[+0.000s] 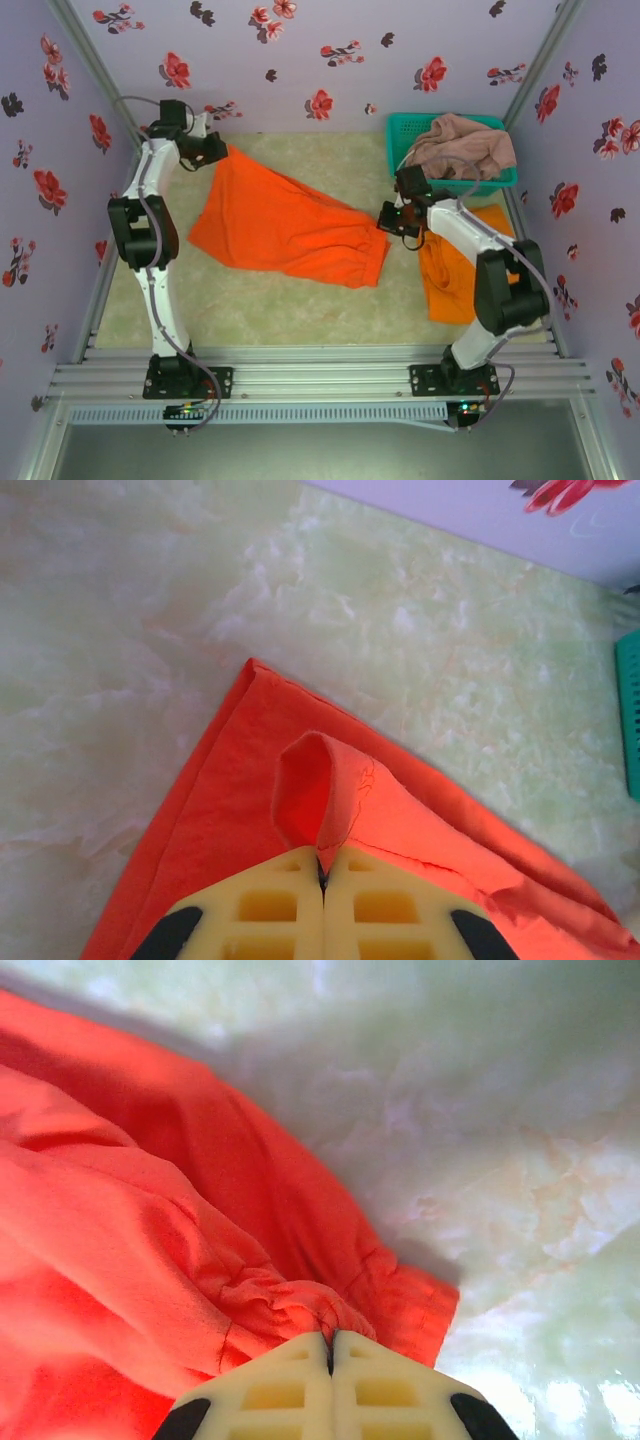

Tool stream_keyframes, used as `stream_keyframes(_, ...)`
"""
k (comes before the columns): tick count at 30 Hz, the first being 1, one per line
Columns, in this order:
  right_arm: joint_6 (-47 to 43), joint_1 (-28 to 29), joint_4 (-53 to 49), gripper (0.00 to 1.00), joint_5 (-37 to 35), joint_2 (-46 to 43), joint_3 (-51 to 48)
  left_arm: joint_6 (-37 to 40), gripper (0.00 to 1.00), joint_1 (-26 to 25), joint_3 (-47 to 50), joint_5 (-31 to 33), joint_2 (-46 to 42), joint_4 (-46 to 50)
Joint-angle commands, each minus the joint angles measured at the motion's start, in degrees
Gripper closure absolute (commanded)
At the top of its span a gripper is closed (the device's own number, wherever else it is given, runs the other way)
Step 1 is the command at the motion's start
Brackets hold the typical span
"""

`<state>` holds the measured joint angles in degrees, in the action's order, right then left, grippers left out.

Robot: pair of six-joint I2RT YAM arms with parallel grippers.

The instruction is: Fold and stack the shorts

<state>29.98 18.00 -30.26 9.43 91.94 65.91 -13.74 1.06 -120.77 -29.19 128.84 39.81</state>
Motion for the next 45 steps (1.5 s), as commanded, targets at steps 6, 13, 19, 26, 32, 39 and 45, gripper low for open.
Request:
stream_keyframes(6,4.4,-0.4,-5.7,1.0,-7.1,-6.3,-3.4,-5.0,1.0,-0.9,-5.3,-2.5,-3.9,-4.4)
stream_keyframes(13,5.7,-1.8,-5.0,1.0,-10.7,-2.5,-4.1,-8.2,1.0,-2.9,-13.9,-1.9,3.6,-6.1)
stream_keyframes(19,5.8,-3.2,-3.7,0.99,-10.7,4.1,-2.1,-10.4,0.98,-4.4,-24.0,2.2,15.3,-5.5)
stream_keyframes(26,6.3,-3.6,-5.1,0.67,-10.7,6.9,1.2,-15.6,0.45,-3.7,-29.6,3.9,22.7,-8.4)
stream_keyframes(32,5.6,-2.7,-1.4,0.05,-3.4,-3.0,-2.0,-11.2,0.11,-3.7,-19.8,3.9,7.8,-6.7)
stream_keyframes(39,7.4,7.9,2.1,0.01,0.0,-10.0,-3.2,-18.0,0.01,-4.1,18.6,1.1,-16.3,-24.1)
stream_keyframes(45,12.2,16.5,9.7,0.01,0.7,-11.2,-7.2,-26.9,0.01,-6.5,40.9,-2.5,-22.8,-37.0)
